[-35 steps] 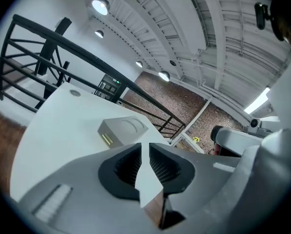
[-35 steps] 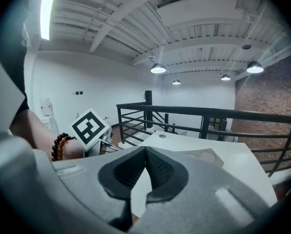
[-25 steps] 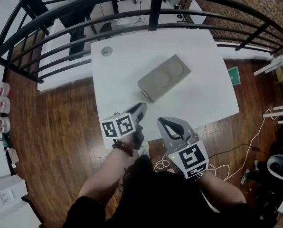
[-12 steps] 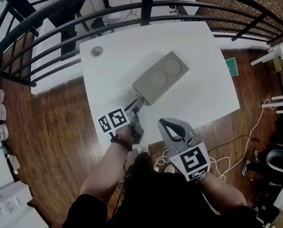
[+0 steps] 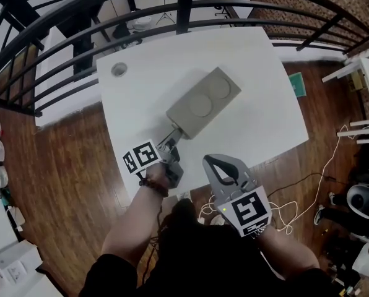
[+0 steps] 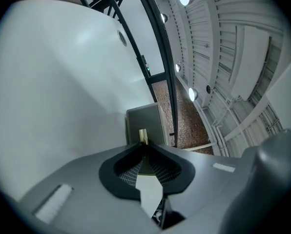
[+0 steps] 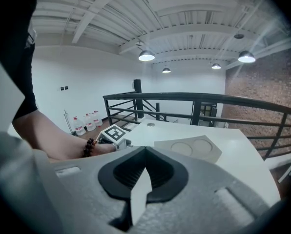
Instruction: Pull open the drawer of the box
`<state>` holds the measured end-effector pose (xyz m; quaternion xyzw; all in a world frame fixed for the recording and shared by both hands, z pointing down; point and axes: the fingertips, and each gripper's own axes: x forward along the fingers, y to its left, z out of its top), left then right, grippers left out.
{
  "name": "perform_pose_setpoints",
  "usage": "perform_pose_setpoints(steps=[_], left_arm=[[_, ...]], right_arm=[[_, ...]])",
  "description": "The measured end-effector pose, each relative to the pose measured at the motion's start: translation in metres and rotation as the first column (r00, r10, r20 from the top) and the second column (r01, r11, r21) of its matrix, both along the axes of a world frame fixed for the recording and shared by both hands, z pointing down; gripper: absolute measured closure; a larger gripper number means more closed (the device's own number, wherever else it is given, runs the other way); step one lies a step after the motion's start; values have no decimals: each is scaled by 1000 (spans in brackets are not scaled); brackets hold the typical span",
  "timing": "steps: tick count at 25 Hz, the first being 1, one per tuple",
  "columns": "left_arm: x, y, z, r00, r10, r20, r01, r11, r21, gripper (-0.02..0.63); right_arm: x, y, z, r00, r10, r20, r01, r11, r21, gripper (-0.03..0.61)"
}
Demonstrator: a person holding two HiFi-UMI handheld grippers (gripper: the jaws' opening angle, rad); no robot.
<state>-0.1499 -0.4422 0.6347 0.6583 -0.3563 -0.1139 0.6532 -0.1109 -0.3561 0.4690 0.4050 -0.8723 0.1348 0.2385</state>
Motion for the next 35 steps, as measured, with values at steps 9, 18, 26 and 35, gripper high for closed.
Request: perform_pose_setpoints(steps=[9,18,26,35], left_arm=[[-13,14,1,1000,-8,28,8,1000,-5,555],[-43,38,2,997,-44,69,46,999,-26,552],[-81,66,2,991,-92,101,97,995,-40,551],[-118,97,3,982,-145,119,152,987,-54,551]], right_arm=[[-8,5,0,1000,-20,8,20,1000,6,586],[-23,15,-4,997,-70,23,70,997,9,586],[-40,25,-13,992,-124,36,123,992,26,586],[-61,38,-17,983,-176,50,175,984,41,586]])
